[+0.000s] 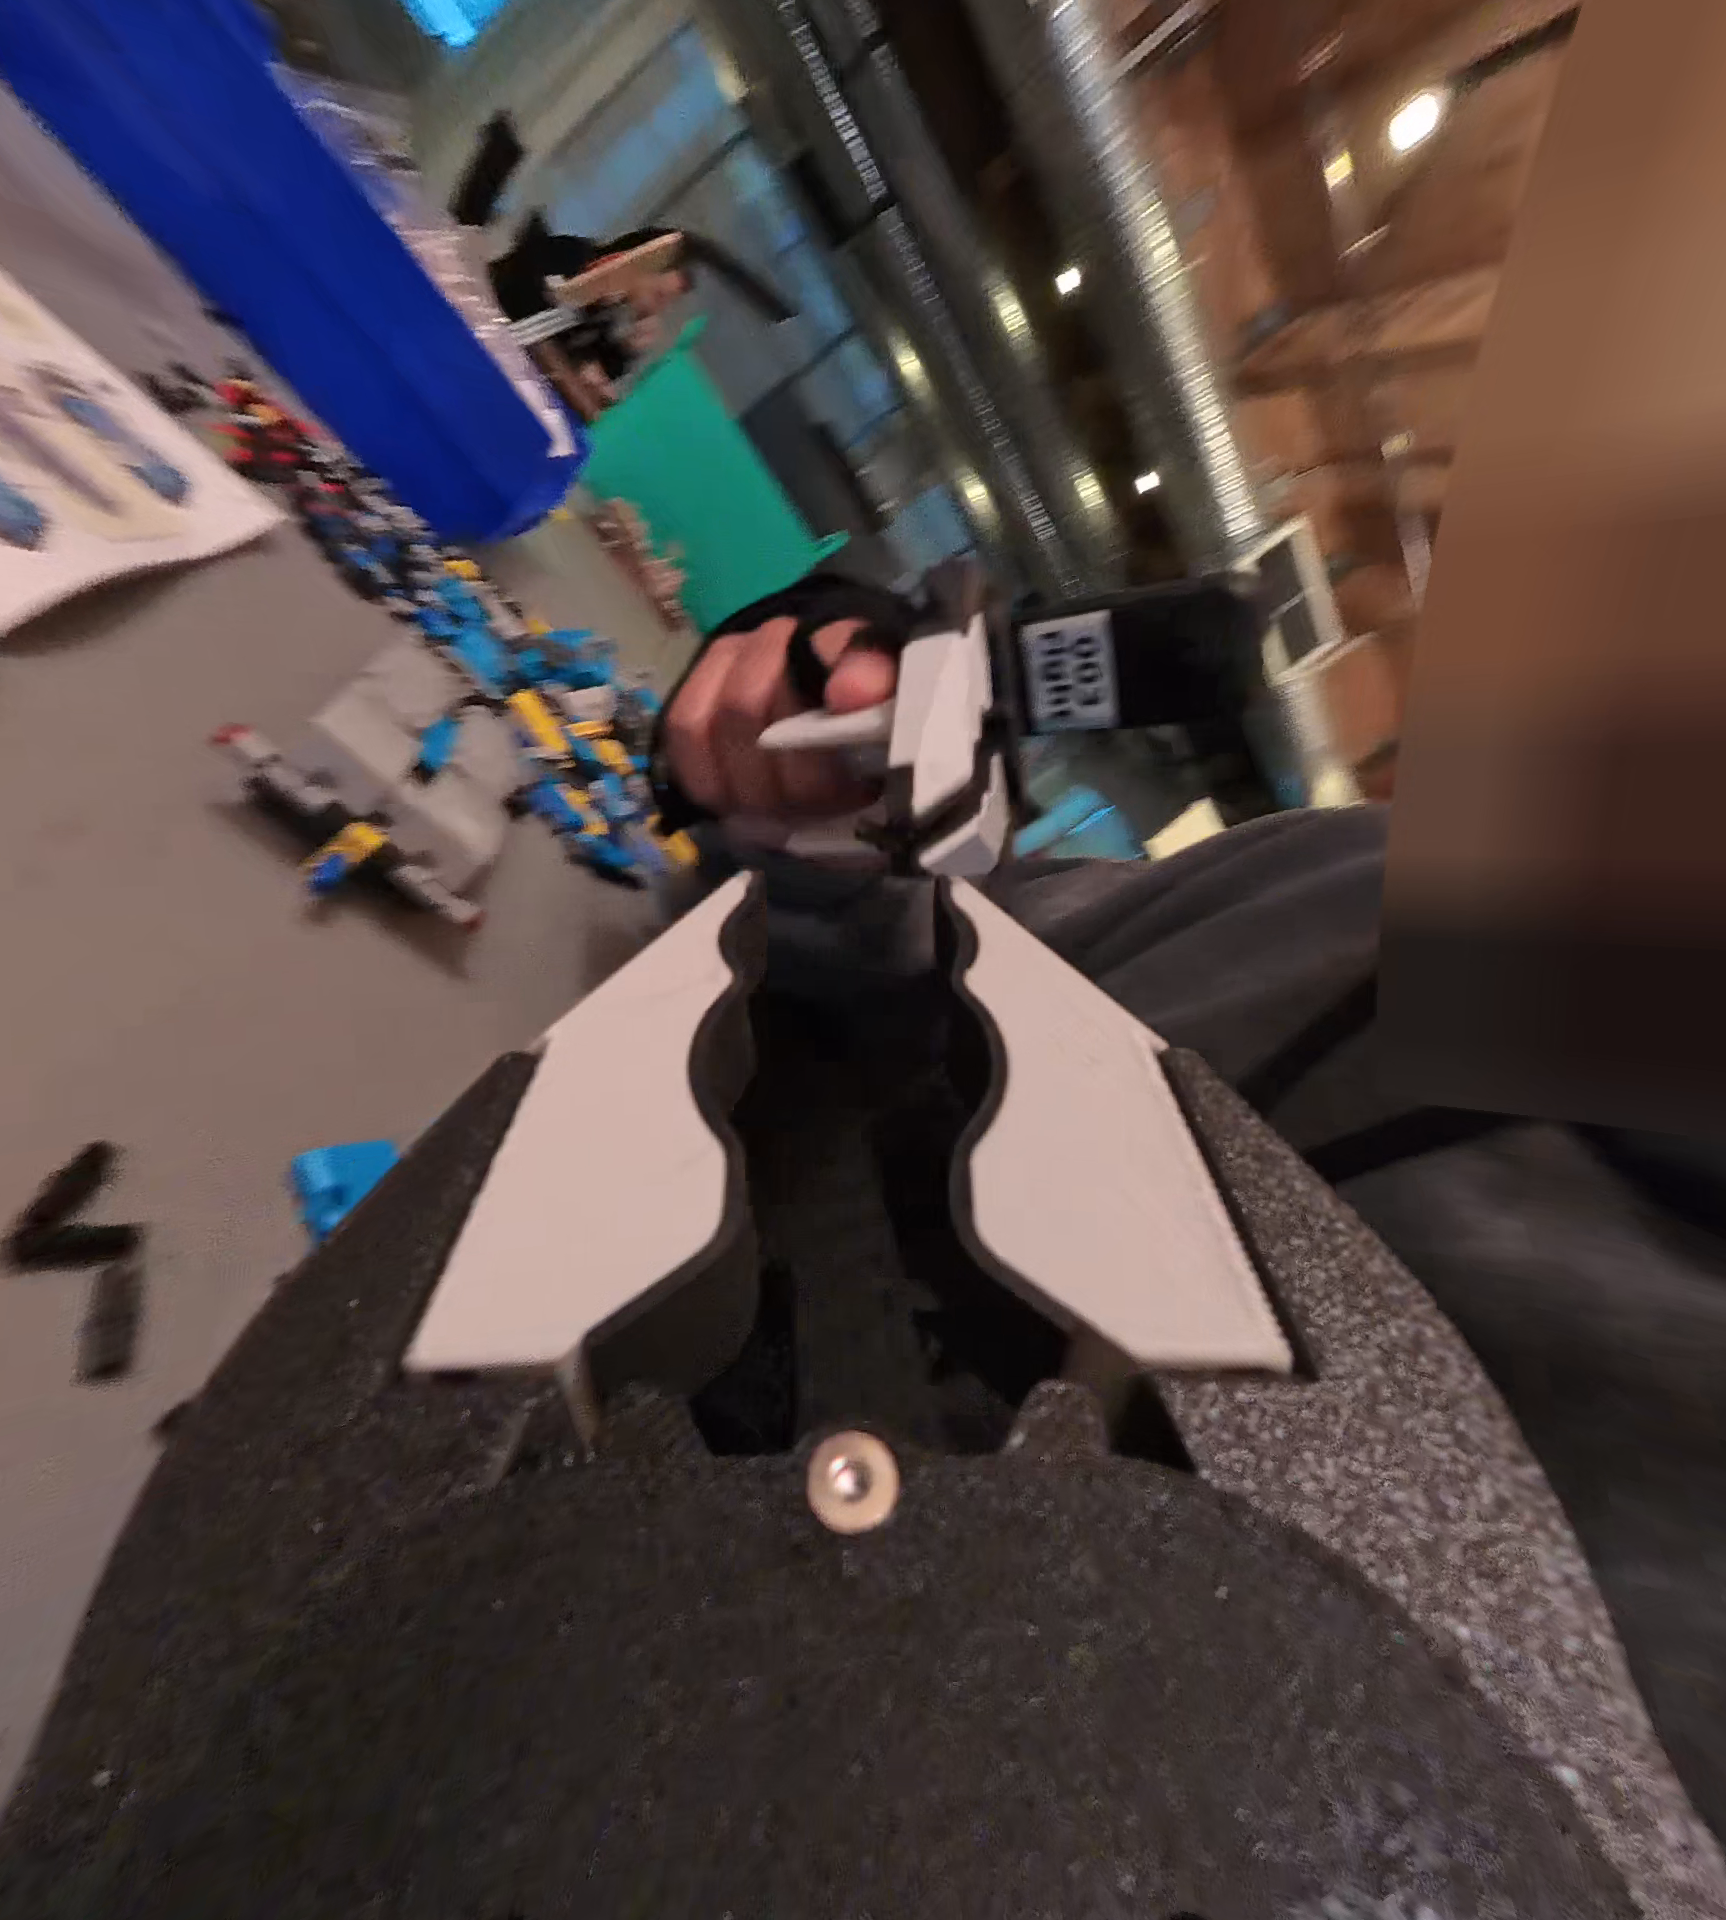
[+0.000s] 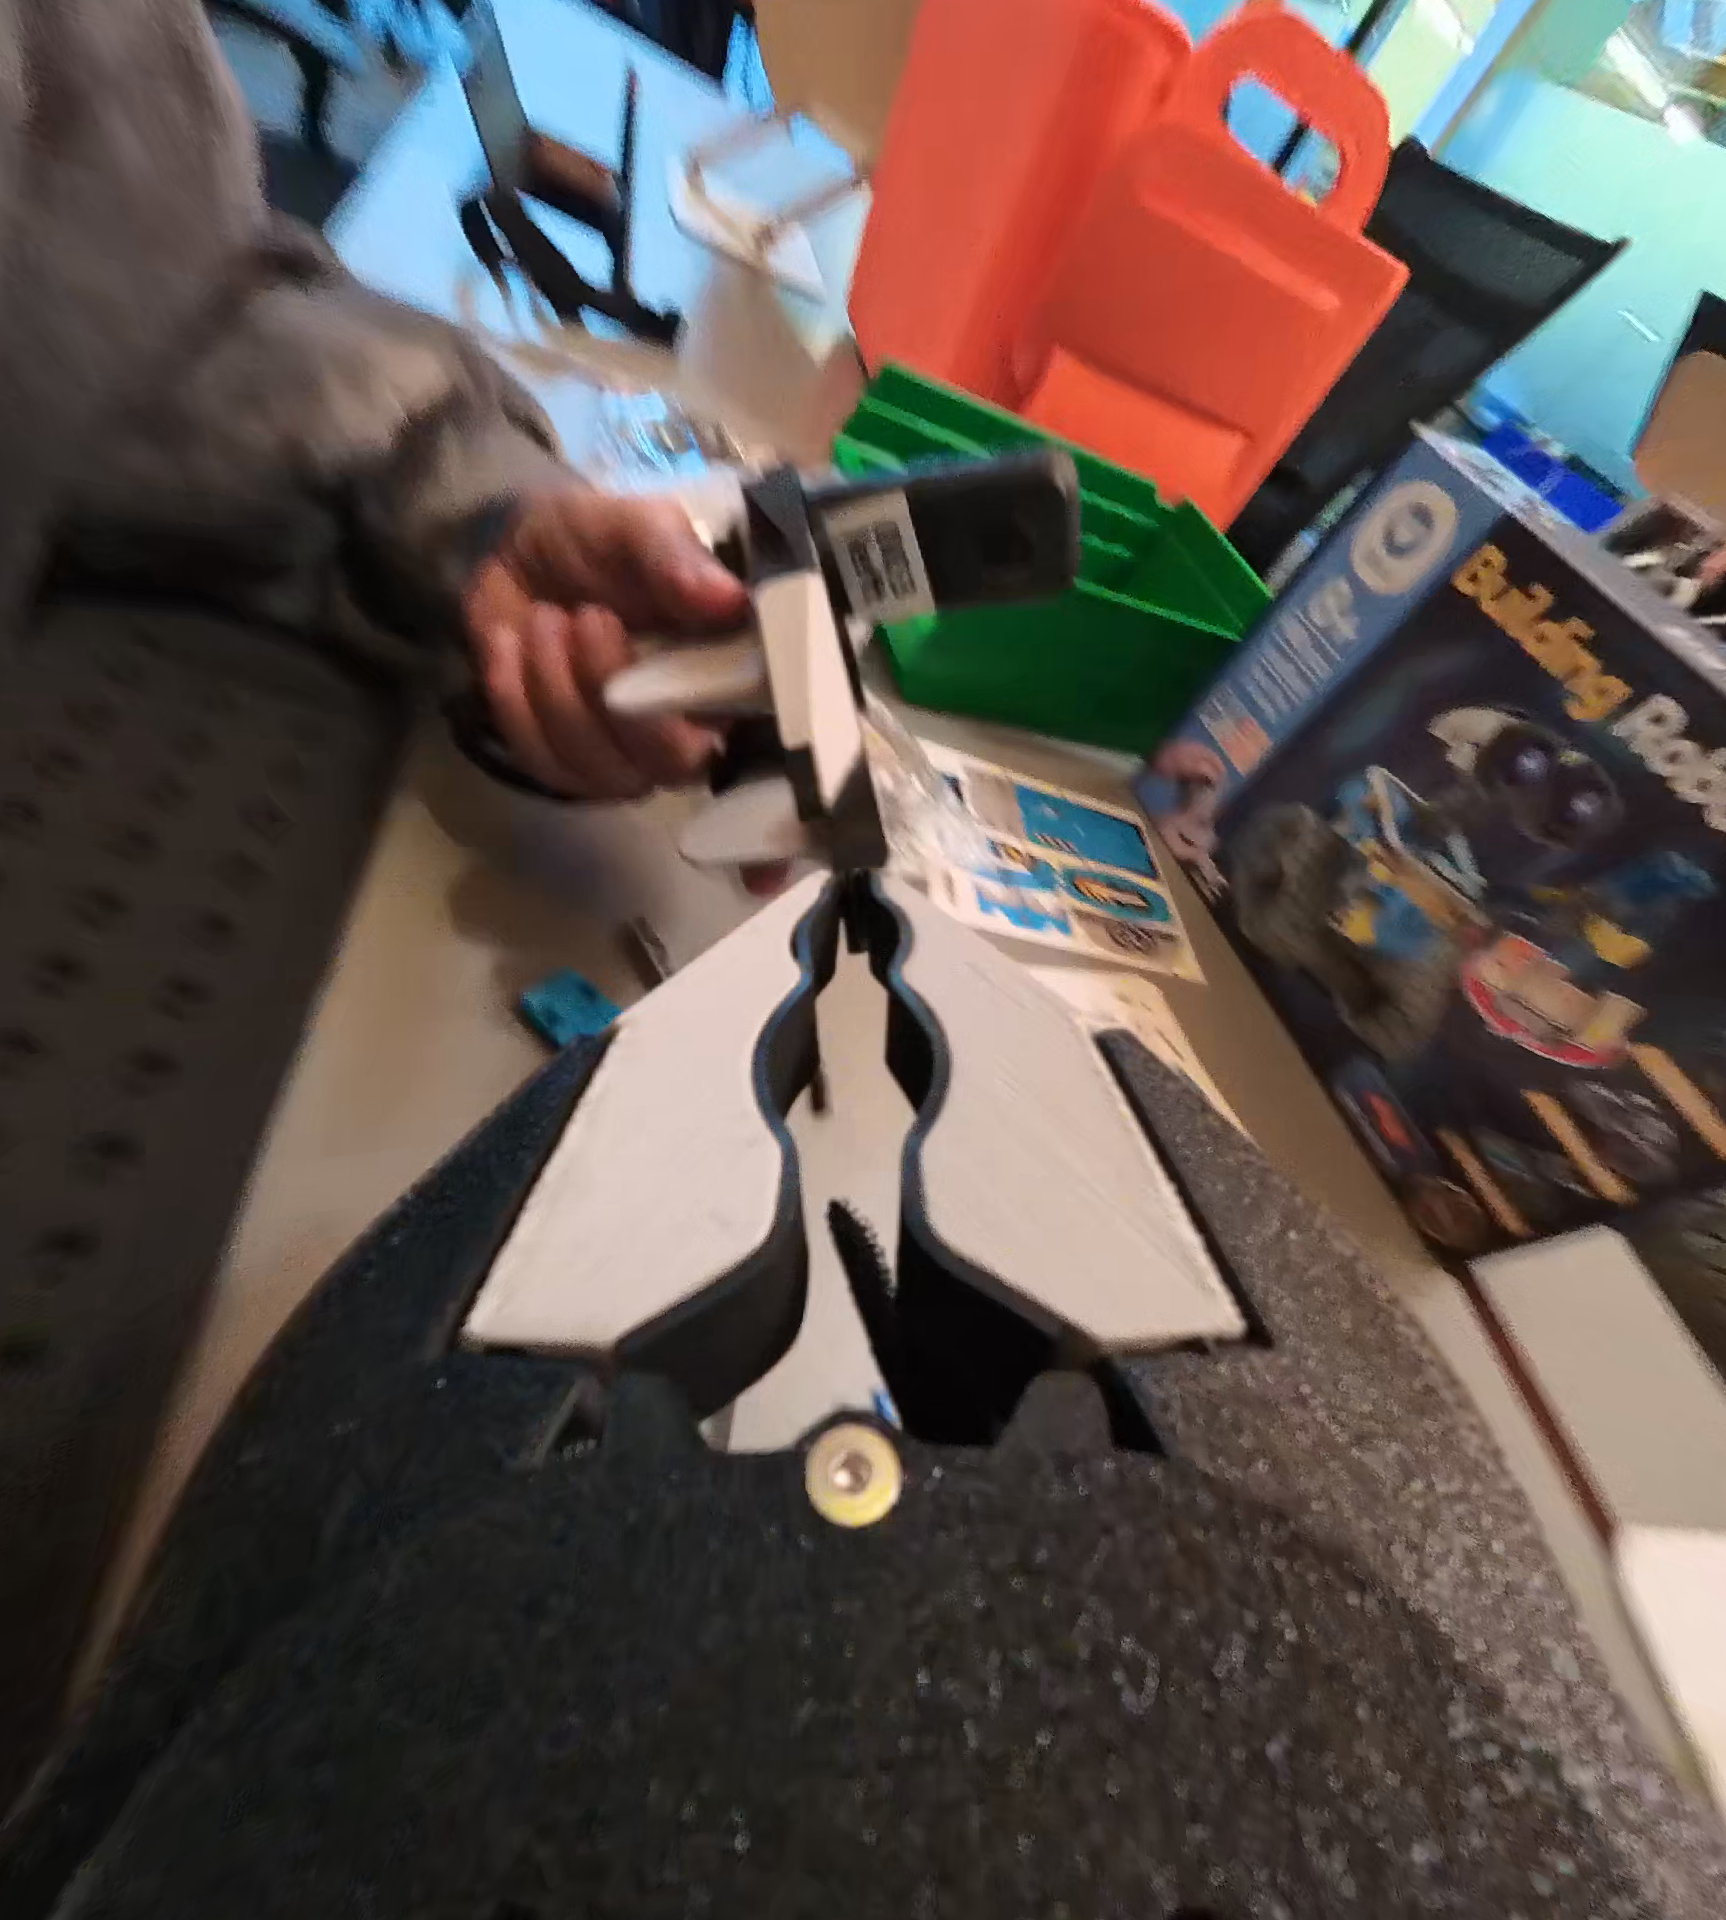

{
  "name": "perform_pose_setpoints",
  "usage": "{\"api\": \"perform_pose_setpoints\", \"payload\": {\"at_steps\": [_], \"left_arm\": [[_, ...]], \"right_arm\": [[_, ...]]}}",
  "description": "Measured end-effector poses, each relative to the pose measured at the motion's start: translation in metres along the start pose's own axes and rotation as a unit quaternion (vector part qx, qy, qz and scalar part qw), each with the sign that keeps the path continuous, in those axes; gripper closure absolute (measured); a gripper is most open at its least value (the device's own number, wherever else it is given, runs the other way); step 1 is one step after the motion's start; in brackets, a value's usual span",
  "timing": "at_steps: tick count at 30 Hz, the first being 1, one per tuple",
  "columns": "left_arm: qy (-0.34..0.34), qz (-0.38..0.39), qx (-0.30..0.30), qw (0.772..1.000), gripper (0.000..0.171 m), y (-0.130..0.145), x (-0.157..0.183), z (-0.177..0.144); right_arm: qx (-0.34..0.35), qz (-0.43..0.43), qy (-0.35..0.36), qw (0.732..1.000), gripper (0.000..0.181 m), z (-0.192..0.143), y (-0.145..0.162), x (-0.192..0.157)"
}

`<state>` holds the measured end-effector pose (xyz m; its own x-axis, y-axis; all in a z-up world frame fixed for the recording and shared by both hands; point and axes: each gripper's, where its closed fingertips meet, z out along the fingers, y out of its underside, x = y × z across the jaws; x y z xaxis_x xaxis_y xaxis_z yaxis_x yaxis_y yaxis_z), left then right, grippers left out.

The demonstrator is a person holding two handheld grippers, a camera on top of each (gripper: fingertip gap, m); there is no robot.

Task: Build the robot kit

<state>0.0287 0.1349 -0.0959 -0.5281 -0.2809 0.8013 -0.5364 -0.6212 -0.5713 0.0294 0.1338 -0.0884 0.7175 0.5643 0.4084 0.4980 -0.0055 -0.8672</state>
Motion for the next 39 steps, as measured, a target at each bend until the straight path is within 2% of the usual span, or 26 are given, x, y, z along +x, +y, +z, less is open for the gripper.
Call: {"api": "perform_pose_setpoints", "payload": {"at_steps": [2,8,11,14,16,18,21,22,23,24,26,27,28,29,33,35,39], "left_arm": [[0.040,-0.025,0.011,0.999,0.141,-0.002,0.010,0.000],[0.081,-0.062,-0.015,0.995,0.142,0.010,0.018,0.007],[0.117,-0.093,-0.022,0.988,0.160,0.014,0.024,0.010],[0.133,-0.134,-0.014,0.982,0.163,0.013,0.020,0.010],[0.120,-0.137,-0.005,0.983,0.164,0.011,0.013,0.009],[0.081,-0.109,-0.012,0.991,0.165,0.012,0.004,0.007],[-0.054,0.010,-0.039,0.998,0.165,0.012,-0.024,-0.003],[-0.129,0.072,-0.060,0.987,0.164,0.013,-0.041,-0.010],[-0.207,0.143,-0.090,0.964,0.164,0.014,-0.059,-0.019],[-0.282,0.217,-0.126,0.926,0.164,0.014,-0.076,-0.030],[-0.394,0.343,-0.196,0.830,0.164,0.013,-0.100,-0.050],[-0.429,0.383,-0.229,0.786,0.164,0.015,-0.109,-0.058],[-0.444,0.408,-0.264,0.753,0.164,0.021,-0.115,-0.064],[-0.444,0.419,-0.293,0.735,0.164,0.028,-0.118,-0.067],[-0.421,0.418,-0.333,0.733,0.164,0.043,-0.117,-0.069],[-0.422,0.416,-0.334,0.733,0.163,0.045,-0.119,-0.069],[-0.401,0.389,-0.322,0.764,0.164,0.051,-0.119,-0.061]], "right_arm": [[0.029,0.035,-0.018,0.999,0.179,0.003,-0.010,-0.003],[0.029,0.005,-0.023,0.999,0.178,0.007,-0.010,-0.013],[0.036,0.004,-0.034,0.999,0.178,0.006,-0.012,-0.018],[0.034,0.018,-0.040,0.998,0.178,0.006,-0.008,-0.017],[0.025,0.032,-0.035,0.999,0.177,0.008,-0.002,-0.013],[0.010,0.036,-0.043,0.998,0.170,0.008,0.006,-0.014],[-0.015,0.060,-0.021,0.998,0.152,0.000,0.021,0.003],[-0.016,0.070,-0.012,0.997,0.151,-0.004,0.025,0.010],[-0.019,0.081,0.003,0.997,0.151,-0.008,0.029,0.018],[-0.022,0.093,0.015,0.995,0.151,-0.011,0.034,0.025],[-0.026,0.116,0.028,0.992,0.150,-0.018,0.043,0.036],[-0.029,0.126,0.040,0.991,0.150,-0.021,0.047,0.043],[-0.031,0.133,0.050,0.989,0.150,-0.024,0.051,0.048],[-0.033,0.138,0.055,0.988,0.150,-0.027,0.054,0.052],[-0.047,0.153,0.086,0.983,0.149,-0.038,0.068,0.069],[-0.051,0.160,0.095,0.981,0.149,-0.044,0.073,0.075],[-0.072,0.159,0.123,0.977,0.148,-0.062,0.087,0.092]]}}
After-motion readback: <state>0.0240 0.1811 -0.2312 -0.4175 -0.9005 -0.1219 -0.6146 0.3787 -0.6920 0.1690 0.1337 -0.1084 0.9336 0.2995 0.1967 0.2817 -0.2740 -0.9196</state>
